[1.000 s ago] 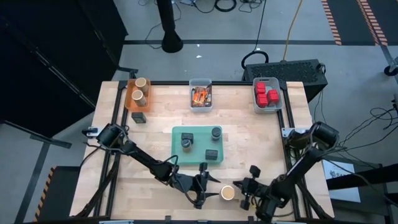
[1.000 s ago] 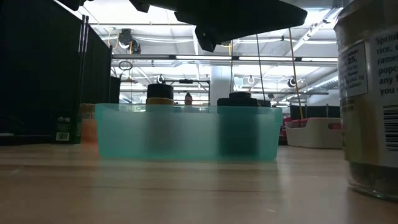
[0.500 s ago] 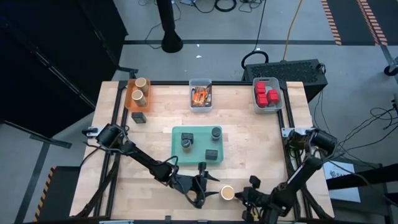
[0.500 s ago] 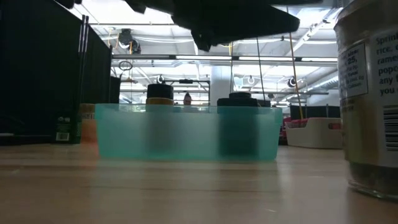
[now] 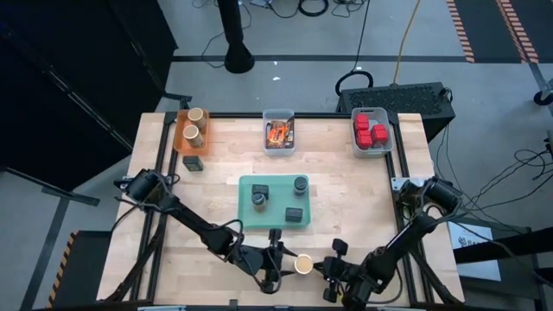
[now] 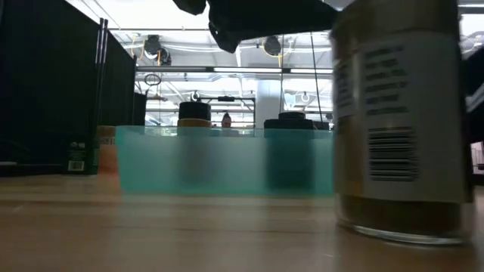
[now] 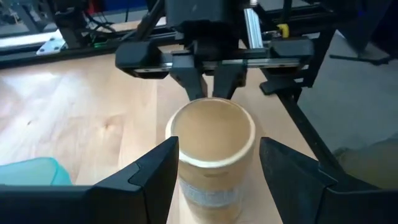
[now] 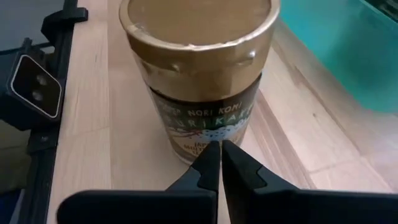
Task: Sort spices by type
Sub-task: Put the gold spice bottle into the orange bin
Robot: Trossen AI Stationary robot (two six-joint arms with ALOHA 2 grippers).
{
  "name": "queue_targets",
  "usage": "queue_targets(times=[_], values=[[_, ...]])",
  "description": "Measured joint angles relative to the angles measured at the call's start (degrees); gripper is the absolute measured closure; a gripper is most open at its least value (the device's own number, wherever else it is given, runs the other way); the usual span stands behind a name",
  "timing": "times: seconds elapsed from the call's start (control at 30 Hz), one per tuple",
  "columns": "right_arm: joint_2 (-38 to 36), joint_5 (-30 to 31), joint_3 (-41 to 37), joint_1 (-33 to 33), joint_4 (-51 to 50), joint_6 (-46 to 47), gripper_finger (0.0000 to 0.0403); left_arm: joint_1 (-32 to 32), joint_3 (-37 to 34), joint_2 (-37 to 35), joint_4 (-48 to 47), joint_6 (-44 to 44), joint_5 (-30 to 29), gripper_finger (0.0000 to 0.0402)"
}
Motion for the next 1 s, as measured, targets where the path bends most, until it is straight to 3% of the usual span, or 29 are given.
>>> queue_targets(times=[0.53, 0.83, 1.0], values=[[-0.1, -3.6, 0.0, -3.4, 2.3, -6.9, 0.0403, 0.1, 0.1, -0.1, -4.3, -3.3, -2.0, 0.0175], [-0.1, -3.3, 0.0, -3.6, 2.4, -6.5, 0.0403, -0.5, 0.0, -0.6, -6.6, -3.3, -5.0, 0.0116], [-0.1, -3.3, 0.0, -3.6, 2.3, -6.4, 0.0403, -0.7, 0.0, -1.4, -7.0, -3.4, -6.4, 0.0107]])
